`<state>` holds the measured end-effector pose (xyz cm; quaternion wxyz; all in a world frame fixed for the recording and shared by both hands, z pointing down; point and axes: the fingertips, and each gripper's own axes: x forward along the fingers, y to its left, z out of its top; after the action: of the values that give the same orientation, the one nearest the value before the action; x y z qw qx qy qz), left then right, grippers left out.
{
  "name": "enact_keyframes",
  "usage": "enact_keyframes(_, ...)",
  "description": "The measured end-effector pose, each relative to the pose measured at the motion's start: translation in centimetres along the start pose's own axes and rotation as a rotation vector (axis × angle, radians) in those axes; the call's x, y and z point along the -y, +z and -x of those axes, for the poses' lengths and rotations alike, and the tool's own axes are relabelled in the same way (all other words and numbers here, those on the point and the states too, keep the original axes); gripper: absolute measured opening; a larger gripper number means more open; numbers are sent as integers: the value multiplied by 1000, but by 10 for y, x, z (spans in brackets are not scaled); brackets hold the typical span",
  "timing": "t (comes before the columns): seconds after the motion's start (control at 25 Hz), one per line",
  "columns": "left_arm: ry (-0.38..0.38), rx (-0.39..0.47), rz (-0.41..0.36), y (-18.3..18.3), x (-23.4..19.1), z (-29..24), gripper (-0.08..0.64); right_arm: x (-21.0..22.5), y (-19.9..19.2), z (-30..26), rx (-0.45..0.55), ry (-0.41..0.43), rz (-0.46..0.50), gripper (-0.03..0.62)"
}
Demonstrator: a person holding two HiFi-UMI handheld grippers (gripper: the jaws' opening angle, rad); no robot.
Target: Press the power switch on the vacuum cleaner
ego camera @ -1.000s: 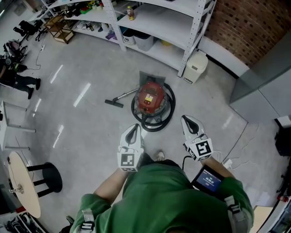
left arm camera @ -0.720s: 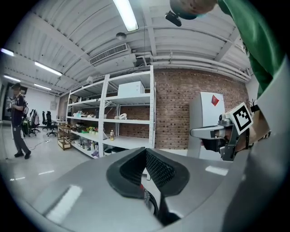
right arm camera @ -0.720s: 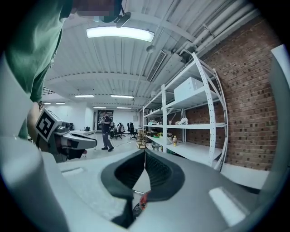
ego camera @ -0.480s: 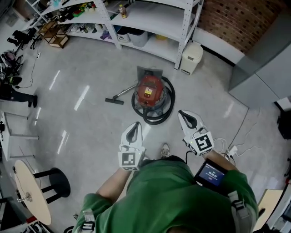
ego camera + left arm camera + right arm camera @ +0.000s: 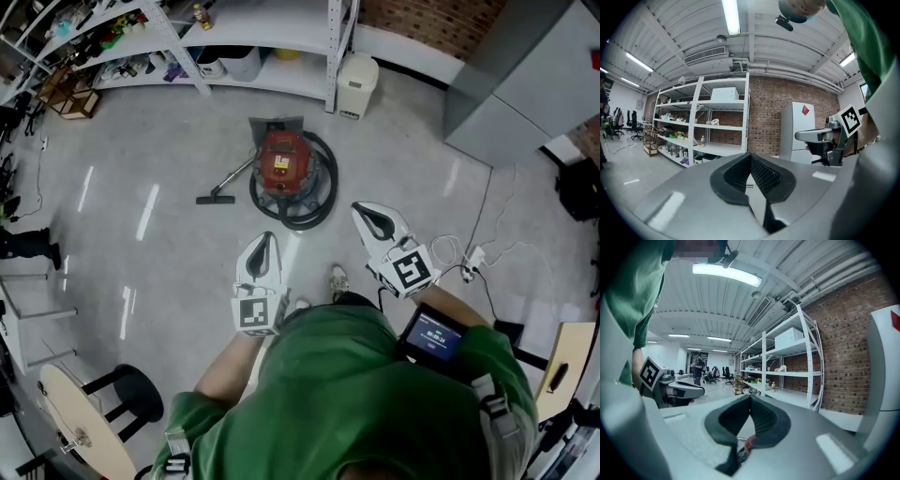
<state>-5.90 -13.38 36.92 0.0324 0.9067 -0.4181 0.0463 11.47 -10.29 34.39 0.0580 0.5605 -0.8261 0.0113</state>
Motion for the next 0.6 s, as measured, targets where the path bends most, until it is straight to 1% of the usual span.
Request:
enact_keyframes(0.16, -22, 1, -3, 1, 1, 3, 5, -6, 2, 4, 5, -21, -3, 3)
enact_keyframes(0.32, -34, 6, -10, 1, 3, -2, 6, -2, 0, 5, 11, -36, -4, 3)
enact_keyframes(0.6, -48, -8, -15, -3, 5, -15, 6, 9, -5, 2, 2, -47, -9, 2)
